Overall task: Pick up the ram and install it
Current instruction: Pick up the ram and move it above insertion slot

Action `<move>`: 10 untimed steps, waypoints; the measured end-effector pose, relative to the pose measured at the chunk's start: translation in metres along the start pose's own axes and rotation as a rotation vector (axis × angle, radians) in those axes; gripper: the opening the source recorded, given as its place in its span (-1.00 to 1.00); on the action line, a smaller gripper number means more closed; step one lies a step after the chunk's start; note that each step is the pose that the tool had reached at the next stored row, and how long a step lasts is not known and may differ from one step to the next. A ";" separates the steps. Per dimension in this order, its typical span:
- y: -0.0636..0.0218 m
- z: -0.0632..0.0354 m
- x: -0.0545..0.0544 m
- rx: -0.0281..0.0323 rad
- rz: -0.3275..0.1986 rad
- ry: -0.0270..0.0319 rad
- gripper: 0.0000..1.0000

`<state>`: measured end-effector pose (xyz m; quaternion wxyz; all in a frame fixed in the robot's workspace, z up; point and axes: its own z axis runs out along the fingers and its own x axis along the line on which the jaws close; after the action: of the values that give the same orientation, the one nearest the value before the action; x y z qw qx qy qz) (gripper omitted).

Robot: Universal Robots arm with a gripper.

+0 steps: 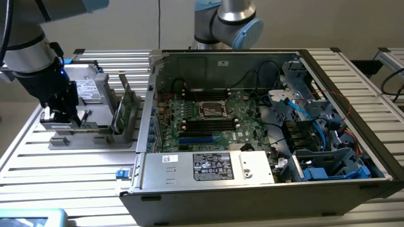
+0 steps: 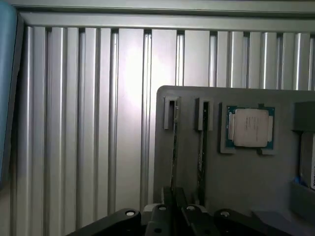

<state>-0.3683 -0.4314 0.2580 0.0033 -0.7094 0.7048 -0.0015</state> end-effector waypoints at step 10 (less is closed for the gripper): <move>-0.0023 -0.0455 0.000 0.0000 -0.001 0.0000 -0.73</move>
<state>-0.3663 -0.4317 0.3035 0.0033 -0.7099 0.7043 -0.0015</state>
